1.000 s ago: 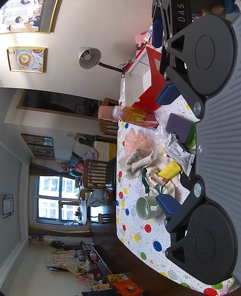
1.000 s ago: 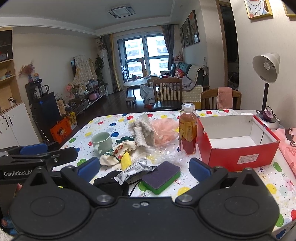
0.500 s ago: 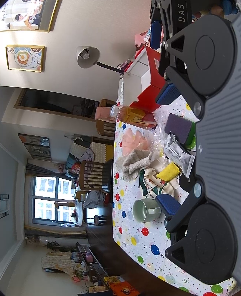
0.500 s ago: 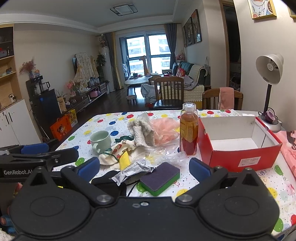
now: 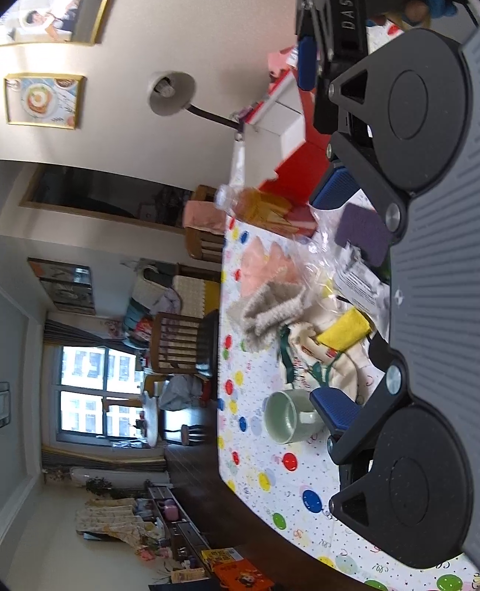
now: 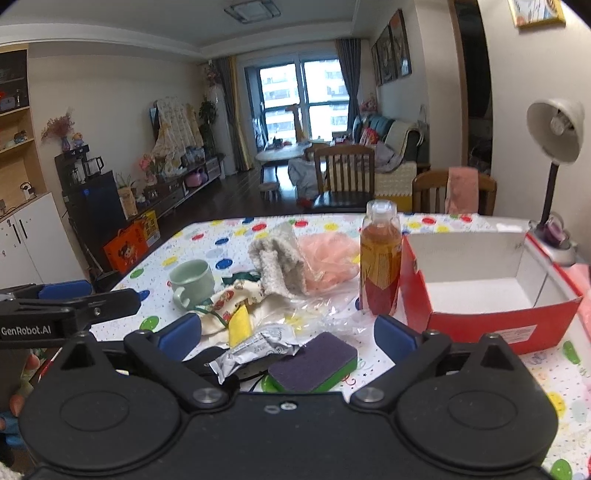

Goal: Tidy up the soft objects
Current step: 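Grasp the purple-green scrub sponge with the right gripper while the left gripper grasps the foil packet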

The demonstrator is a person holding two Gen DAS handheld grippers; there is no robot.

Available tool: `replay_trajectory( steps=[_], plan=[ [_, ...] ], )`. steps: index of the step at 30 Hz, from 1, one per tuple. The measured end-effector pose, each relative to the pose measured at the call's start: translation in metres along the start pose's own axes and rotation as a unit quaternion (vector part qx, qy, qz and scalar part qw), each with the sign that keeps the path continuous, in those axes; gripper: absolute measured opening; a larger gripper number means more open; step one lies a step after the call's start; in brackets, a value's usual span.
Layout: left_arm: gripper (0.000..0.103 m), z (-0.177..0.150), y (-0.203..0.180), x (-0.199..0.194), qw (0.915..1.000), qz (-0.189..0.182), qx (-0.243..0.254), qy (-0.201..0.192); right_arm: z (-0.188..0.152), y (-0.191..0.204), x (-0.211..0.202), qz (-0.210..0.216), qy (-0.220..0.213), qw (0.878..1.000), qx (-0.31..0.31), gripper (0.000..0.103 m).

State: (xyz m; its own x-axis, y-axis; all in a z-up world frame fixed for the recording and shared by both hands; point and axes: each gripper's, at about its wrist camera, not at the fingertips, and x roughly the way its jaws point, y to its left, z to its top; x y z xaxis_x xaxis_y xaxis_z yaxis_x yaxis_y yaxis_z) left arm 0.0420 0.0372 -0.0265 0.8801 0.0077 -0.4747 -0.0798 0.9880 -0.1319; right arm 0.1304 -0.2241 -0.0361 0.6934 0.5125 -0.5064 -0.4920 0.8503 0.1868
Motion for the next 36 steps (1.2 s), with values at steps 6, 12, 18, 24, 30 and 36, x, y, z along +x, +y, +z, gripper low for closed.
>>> replay_trajectory(
  steps=[6, 12, 18, 24, 30, 36],
  plan=[
    [0.103, -0.011, 0.0, 0.04, 0.9988, -0.001, 0.032, 0.036, -0.005, -0.019, 0.047, 0.008, 0.061, 0.998, -0.004, 0.095],
    [0.103, -0.021, -0.007, 0.08, 0.9949, -0.013, 0.07, 0.072, -0.008, -0.038, 0.095, 0.003, 0.118, 0.993, 0.021, 0.093],
    [0.103, -0.022, -0.007, 0.118, 0.9903, -0.034, 0.09, 0.1, -0.009, -0.06, 0.144, -0.022, 0.18, 0.977, 0.115, 0.088],
    [0.102, -0.024, -0.004, 0.144, 0.9852, -0.048, 0.105, 0.127, -0.003, -0.065, 0.18, -0.049, 0.206, 0.962, 0.173, 0.086],
    [0.102, -0.025, -0.002, 0.165, 0.9818, -0.058, 0.104, 0.148, -0.005, -0.071, 0.213, -0.081, 0.239, 0.937, 0.24, 0.082],
    [0.102, -0.027, -0.01, 0.177, 0.9746, -0.079, 0.144, 0.152, -0.012, -0.073, 0.233, -0.121, 0.262, 0.917, 0.277, 0.076]
  ],
)
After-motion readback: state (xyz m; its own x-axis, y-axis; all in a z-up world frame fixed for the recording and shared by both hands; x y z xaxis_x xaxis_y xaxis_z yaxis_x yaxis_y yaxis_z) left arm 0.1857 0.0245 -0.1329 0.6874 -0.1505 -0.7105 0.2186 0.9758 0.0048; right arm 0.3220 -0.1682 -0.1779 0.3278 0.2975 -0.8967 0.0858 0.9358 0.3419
